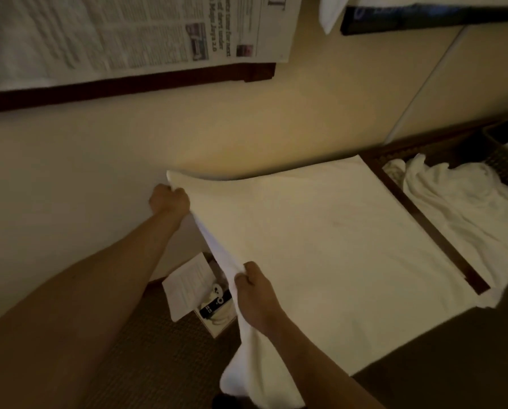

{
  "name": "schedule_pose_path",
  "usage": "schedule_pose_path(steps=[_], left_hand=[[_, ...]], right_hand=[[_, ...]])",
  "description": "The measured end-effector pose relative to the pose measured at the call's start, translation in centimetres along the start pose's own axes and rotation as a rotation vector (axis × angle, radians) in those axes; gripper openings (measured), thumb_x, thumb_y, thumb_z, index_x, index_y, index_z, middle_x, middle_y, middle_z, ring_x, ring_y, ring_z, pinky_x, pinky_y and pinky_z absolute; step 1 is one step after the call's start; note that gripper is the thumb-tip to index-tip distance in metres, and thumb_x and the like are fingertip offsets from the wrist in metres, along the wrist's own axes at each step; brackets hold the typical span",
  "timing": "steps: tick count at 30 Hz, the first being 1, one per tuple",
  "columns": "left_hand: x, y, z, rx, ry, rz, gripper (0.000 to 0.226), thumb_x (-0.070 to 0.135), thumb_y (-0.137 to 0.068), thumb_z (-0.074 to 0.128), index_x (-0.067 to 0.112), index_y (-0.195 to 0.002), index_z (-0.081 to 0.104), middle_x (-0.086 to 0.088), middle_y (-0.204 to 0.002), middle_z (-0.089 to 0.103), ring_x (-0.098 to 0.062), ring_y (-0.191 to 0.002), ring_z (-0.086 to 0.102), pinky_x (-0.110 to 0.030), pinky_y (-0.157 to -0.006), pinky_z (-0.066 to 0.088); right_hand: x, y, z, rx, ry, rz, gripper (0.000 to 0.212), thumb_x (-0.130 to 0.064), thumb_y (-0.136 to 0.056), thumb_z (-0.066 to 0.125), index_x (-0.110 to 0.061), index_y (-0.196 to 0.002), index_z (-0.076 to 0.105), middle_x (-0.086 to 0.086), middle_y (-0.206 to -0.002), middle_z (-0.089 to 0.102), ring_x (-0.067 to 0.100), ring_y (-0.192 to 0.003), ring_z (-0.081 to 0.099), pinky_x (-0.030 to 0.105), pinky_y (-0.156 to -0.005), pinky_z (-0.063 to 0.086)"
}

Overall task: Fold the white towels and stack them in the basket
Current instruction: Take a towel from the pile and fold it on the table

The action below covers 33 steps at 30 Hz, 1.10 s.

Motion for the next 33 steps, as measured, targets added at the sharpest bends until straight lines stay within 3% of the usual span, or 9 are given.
schedule_pose_path(steps=[4, 9, 15, 18, 22, 26, 29, 31, 33], left_hand=[[4.8, 1.9, 1.5, -0.043, 0.073, 0.074, 0.035, 0.022, -0.091, 0.055, 0.003, -0.119, 0.063, -0.019, -0.117, 0.066, -0.040, -0.108, 0.063, -0.044, -0.088, 0.056], [11.9, 6.9, 6.3, -0.144, 0.139, 0.168, 0.046, 0.019, -0.092, 0.052, 0.006, -0.136, 0.056, -0.013, -0.134, 0.062, -0.033, -0.120, 0.060, -0.040, -0.102, 0.051], [21.1, 12.0, 18.0, -0.295, 0.213, 0.246, 0.051, 0.019, -0.084, 0.054, 0.008, -0.134, 0.057, -0.015, -0.128, 0.063, -0.036, -0.108, 0.065, -0.047, -0.084, 0.061], [24.6, 15.1, 25.9, -0.330, 0.202, 0.288, 0.047, 0.017, -0.089, 0.057, 0.006, -0.135, 0.056, -0.016, -0.131, 0.061, -0.036, -0.113, 0.063, -0.047, -0.088, 0.059], [26.3, 17.5, 36.4, -0.403, 0.108, 0.262, 0.042, 0.028, -0.093, 0.062, 0.010, -0.131, 0.056, -0.014, -0.130, 0.062, -0.034, -0.116, 0.061, -0.041, -0.097, 0.054], [22.7, 18.0, 42.3, -0.573, -0.069, 0.233, 0.037, 0.042, -0.094, 0.066, 0.018, -0.122, 0.059, -0.004, -0.121, 0.066, -0.023, -0.106, 0.064, -0.032, -0.095, 0.051], [19.6, 15.7, 40.6, -0.431, -0.126, 0.532, 0.015, 0.016, -0.095, 0.065, 0.016, -0.110, 0.067, 0.001, -0.111, 0.069, -0.013, -0.092, 0.063, -0.018, -0.085, 0.049], [17.6, 12.9, 37.4, -0.267, -0.207, 0.656, 0.018, 0.010, -0.093, 0.064, 0.019, -0.108, 0.068, -0.001, -0.112, 0.068, -0.019, -0.095, 0.064, -0.034, -0.091, 0.053], [16.3, 9.7, 34.4, -0.154, -0.471, 0.666, 0.026, 0.022, -0.092, 0.062, 0.022, -0.118, 0.067, -0.005, -0.123, 0.066, -0.030, -0.109, 0.062, -0.044, -0.097, 0.049]], right_hand=[[0.2, -1.0, -4.8, 0.095, 0.015, -0.062, 0.037, -0.033, -0.103, 0.051, -0.015, -0.071, 0.045, -0.007, -0.061, 0.046, 0.000, -0.048, 0.043, 0.016, -0.049, 0.032], [2.5, -2.0, -13.0, 0.162, -0.107, -0.061, 0.048, -0.037, -0.102, 0.055, 0.003, -0.075, 0.052, 0.002, -0.064, 0.049, 0.013, -0.059, 0.046, 0.031, -0.060, 0.035], [6.4, -3.3, -25.2, 0.264, -0.322, -0.001, 0.052, -0.040, -0.099, 0.060, 0.009, -0.082, 0.058, 0.012, -0.072, 0.058, 0.022, -0.067, 0.054, 0.035, -0.066, 0.044], [9.5, -4.9, -32.3, 0.356, -0.360, 0.032, 0.041, -0.034, -0.100, 0.061, 0.003, -0.086, 0.069, 0.023, -0.083, 0.069, 0.023, -0.071, 0.063, 0.037, -0.071, 0.052], [15.4, -9.4, -39.3, 0.441, -0.148, 0.144, 0.037, -0.034, -0.101, 0.057, -0.012, -0.074, 0.068, 0.004, -0.071, 0.068, 0.016, -0.073, 0.065, 0.035, -0.076, 0.054], [19.7, -14.2, -41.8, 0.166, 0.326, 0.410, 0.038, -0.040, -0.101, 0.048, -0.018, -0.072, 0.056, -0.003, -0.076, 0.060, 0.021, -0.080, 0.061, 0.035, -0.080, 0.050], [19.2, -17.9, -43.2, -0.009, 0.470, 0.464, 0.040, -0.053, -0.093, 0.047, -0.018, -0.103, 0.062, 0.000, -0.107, 0.065, 0.022, -0.102, 0.062, 0.033, -0.089, 0.049], [17.3, -21.6, -43.8, -0.009, 0.547, 0.355, 0.056, -0.059, -0.093, 0.046, -0.012, -0.119, 0.063, 0.005, -0.122, 0.065, 0.026, -0.114, 0.061, 0.033, -0.093, 0.046], [14.9, -26.0, -43.8, 0.058, 0.527, 0.251, 0.065, -0.063, -0.092, 0.047, -0.006, -0.114, 0.066, 0.009, -0.113, 0.069, 0.029, -0.104, 0.066, 0.032, -0.083, 0.047]])
Point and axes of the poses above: each hand's wrist, its own y-axis away from the middle knuckle, its own z-axis out of the palm, x = y × z, the point moved 1 cm from there along -y, towards the middle knuckle
